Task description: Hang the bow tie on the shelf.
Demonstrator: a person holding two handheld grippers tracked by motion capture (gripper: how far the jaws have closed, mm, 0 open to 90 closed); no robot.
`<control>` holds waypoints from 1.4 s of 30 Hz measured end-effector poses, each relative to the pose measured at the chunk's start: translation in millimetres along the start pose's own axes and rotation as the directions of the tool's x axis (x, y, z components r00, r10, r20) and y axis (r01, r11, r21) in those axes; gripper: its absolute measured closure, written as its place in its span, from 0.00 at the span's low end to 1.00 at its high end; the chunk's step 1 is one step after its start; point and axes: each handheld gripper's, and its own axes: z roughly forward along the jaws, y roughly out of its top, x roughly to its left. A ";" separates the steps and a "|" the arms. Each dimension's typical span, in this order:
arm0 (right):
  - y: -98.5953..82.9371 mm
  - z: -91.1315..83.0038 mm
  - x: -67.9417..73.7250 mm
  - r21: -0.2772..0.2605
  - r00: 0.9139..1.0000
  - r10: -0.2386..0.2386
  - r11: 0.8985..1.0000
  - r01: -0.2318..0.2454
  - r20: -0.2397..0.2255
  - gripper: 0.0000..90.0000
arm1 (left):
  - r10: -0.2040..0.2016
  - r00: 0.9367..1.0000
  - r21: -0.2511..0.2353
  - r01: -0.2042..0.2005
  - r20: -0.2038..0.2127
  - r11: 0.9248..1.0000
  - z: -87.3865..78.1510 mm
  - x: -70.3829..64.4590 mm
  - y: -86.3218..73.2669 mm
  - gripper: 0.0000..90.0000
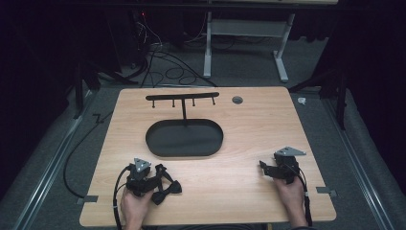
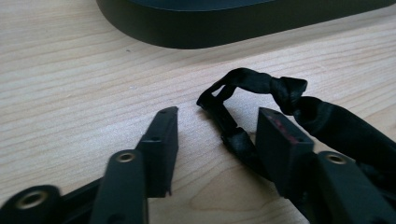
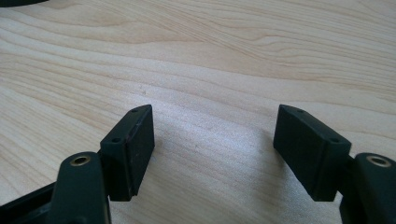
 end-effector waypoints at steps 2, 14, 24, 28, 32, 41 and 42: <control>0.0 0.0 0.0 0.000 1.000 0.000 1.000 0.000 0.000 0.34 | 0.022 1.000 0.001 -0.022 -0.001 1.000 0.0 -1.8 0.1 0.63; 0.0 0.0 0.2 0.000 1.000 -0.001 1.000 0.001 0.001 0.34 | 0.045 0.999 0.016 -0.045 0.014 0.999 -0.4 -2.4 2.3 0.89; 0.0 0.0 0.0 0.000 1.000 0.000 1.000 0.000 0.000 0.34 | 0.008 0.999 0.015 -0.009 0.053 1.000 -1.9 2.5 4.1 0.96; 0.0 0.0 0.0 0.000 1.000 0.001 1.000 -0.001 0.000 0.34 | 0.000 0.998 0.008 -0.001 0.067 1.000 -3.8 4.5 4.8 0.97; 0.0 0.0 0.0 0.000 1.000 0.001 1.000 -0.001 -0.001 0.34 | -0.012 0.996 -0.020 0.014 0.083 1.000 -10.9 6.9 7.7 0.97; 0.0 0.0 -0.1 0.000 1.000 0.001 1.000 -0.001 -0.001 0.34 | -0.008 0.994 -0.076 0.016 0.107 0.997 -29.9 8.0 19.8 0.97; 0.0 0.0 -0.1 0.000 1.000 0.001 1.000 -0.001 -0.001 0.33 | -0.007 0.994 -0.083 0.016 0.113 0.996 -31.7 7.8 20.9 0.97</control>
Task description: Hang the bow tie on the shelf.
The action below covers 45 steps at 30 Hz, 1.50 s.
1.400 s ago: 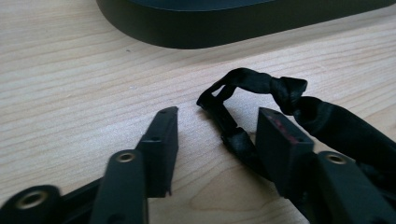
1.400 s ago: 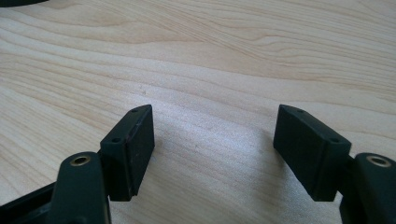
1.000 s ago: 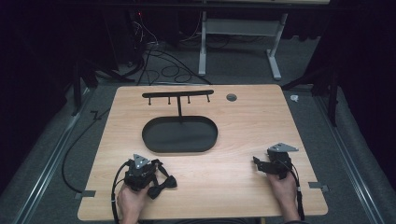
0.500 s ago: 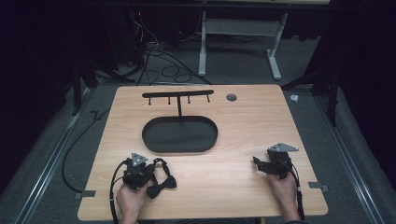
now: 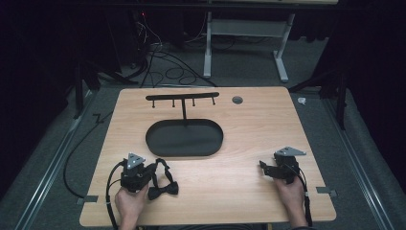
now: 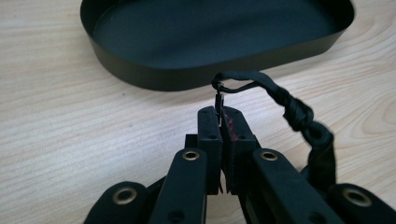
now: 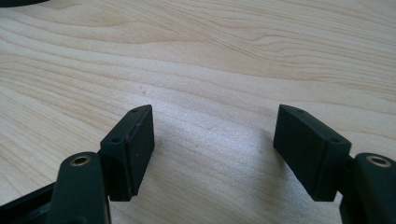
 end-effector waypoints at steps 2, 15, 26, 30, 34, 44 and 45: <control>0.0 0.0 0.0 0.000 1.000 0.000 1.000 0.000 0.000 0.33 | 0.001 1.000 -0.010 -0.001 0.008 1.000 -3.0 -0.8 2.3 0.97; 0.0 0.0 0.0 0.000 1.000 0.001 1.000 -0.001 0.000 0.33 | 0.010 0.999 -0.068 -0.007 0.043 0.998 -19.7 -4.8 17.3 0.97; 0.0 0.0 -0.1 0.000 1.000 0.001 1.000 -0.001 0.000 0.34 | 0.038 0.998 -0.098 -0.034 0.041 0.995 -28.1 -7.9 31.8 0.97; 0.0 -0.1 0.0 0.001 1.000 0.004 1.000 -0.004 -0.001 0.34 | 0.041 0.998 -0.100 -0.036 0.054 0.994 -28.1 -8.4 37.6 0.97; 0.0 -0.2 0.0 0.001 1.000 0.005 1.000 -0.005 -0.002 0.34 | 0.050 0.997 -0.097 -0.044 0.062 0.994 -26.2 -9.0 44.0 0.97; 0.0 -0.2 0.0 0.000 1.000 0.006 1.000 -0.006 -0.004 0.33 | 0.064 0.995 -0.094 -0.057 0.076 0.994 -23.7 -9.3 58.7 0.97; 0.0 -0.2 -0.1 0.001 1.000 0.006 1.000 -0.006 -0.003 0.33 | 0.066 0.995 -0.094 -0.058 0.075 0.994 -23.7 -9.2 59.9 0.97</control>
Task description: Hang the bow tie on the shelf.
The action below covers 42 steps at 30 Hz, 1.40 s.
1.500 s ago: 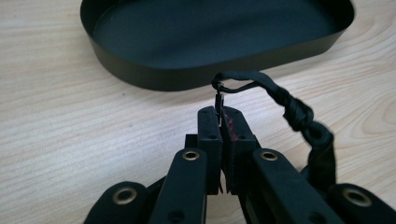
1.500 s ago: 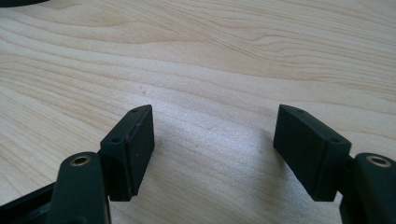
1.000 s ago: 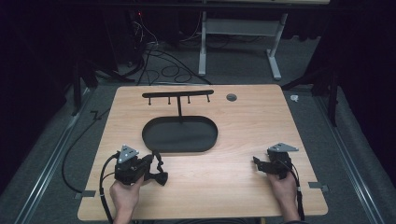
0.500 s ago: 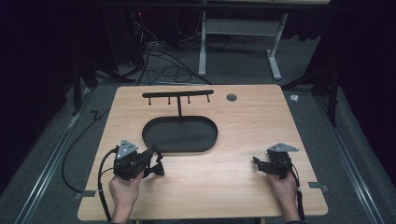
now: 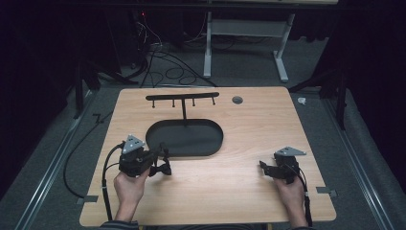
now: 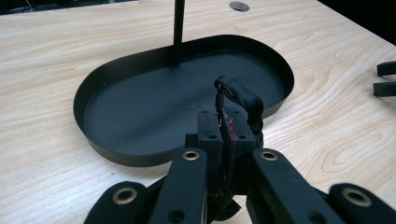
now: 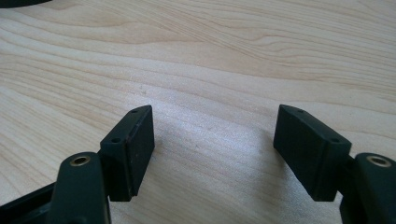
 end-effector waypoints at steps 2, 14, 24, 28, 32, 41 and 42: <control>0.0 0.0 0.0 0.000 1.000 -0.001 1.000 0.001 0.000 0.33 | -0.002 1.000 0.000 0.002 0.006 1.000 0.2 1.4 2.1 0.97; 0.0 0.0 0.2 0.001 1.000 -0.001 1.000 0.001 0.000 0.33 | 0.002 1.000 -0.002 -0.002 0.006 1.000 2.4 6.4 12.3 0.97; 0.0 0.0 0.1 0.001 1.000 -0.002 1.000 0.002 0.000 0.33 | 0.009 1.000 -0.013 -0.009 -0.007 1.000 2.6 11.7 27.7 0.97; 0.0 0.0 0.0 0.000 1.000 -0.001 1.000 0.001 -0.001 0.33 | 0.009 1.000 -0.015 -0.009 -0.010 1.000 3.3 14.7 33.8 0.97; 0.0 0.0 0.2 0.001 1.000 -0.002 1.000 0.002 0.000 0.33 | 0.014 1.000 -0.018 -0.015 -0.019 1.000 1.6 17.1 39.2 0.97; 0.0 0.0 0.2 0.001 1.000 -0.002 1.000 0.002 0.000 0.33 | 0.022 0.999 -0.027 -0.023 -0.040 0.999 -0.2 22.9 52.4 0.97; 0.0 0.1 0.1 0.001 1.000 -0.004 1.000 0.004 0.000 0.33 | 0.025 0.999 -0.027 -0.026 -0.042 0.999 0.3 23.4 54.5 0.97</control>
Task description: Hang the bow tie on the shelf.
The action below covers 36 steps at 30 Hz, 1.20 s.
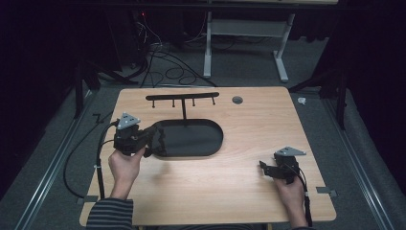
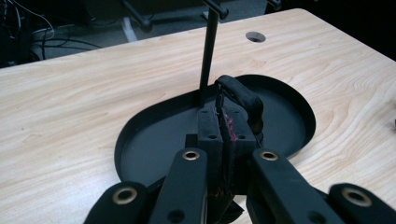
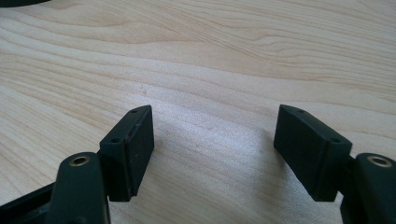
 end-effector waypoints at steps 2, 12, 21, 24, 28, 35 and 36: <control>0.0 -0.1 0.1 0.000 1.000 0.002 1.000 -0.002 0.000 0.33 | 0.000 1.000 -0.001 0.000 -0.002 1.000 0.9 1.0 3.1 0.97; 0.0 -0.1 0.0 0.000 1.000 0.003 1.000 -0.003 -0.002 0.33 | -0.006 1.000 -0.006 0.005 -0.031 1.000 4.8 8.8 18.2 0.97; 0.1 -0.2 -0.6 0.000 1.000 0.002 1.000 -0.002 -0.004 0.33 | -0.027 0.998 -0.008 0.027 -0.058 1.000 12.4 17.3 27.6 0.97; 0.0 -0.1 0.0 0.000 1.000 0.001 1.000 -0.001 -0.003 0.33 | -0.035 0.997 -0.013 0.034 -0.067 0.999 15.3 19.3 30.4 0.97; 0.0 -0.1 0.0 0.000 1.000 -0.001 1.000 0.001 -0.004 0.33 | -0.025 0.996 -0.005 0.025 -0.083 1.000 18.0 21.7 35.5 0.97; 0.0 -0.1 0.0 0.000 1.000 0.000 1.000 0.000 -0.005 0.33 | -0.020 0.994 -0.004 0.020 -0.107 1.000 21.8 24.2 42.0 0.97; 0.0 -0.1 -0.1 0.000 1.000 -0.001 1.000 0.001 -0.005 0.33 | -0.020 0.993 -0.002 0.020 -0.113 1.000 22.9 24.2 42.7 0.97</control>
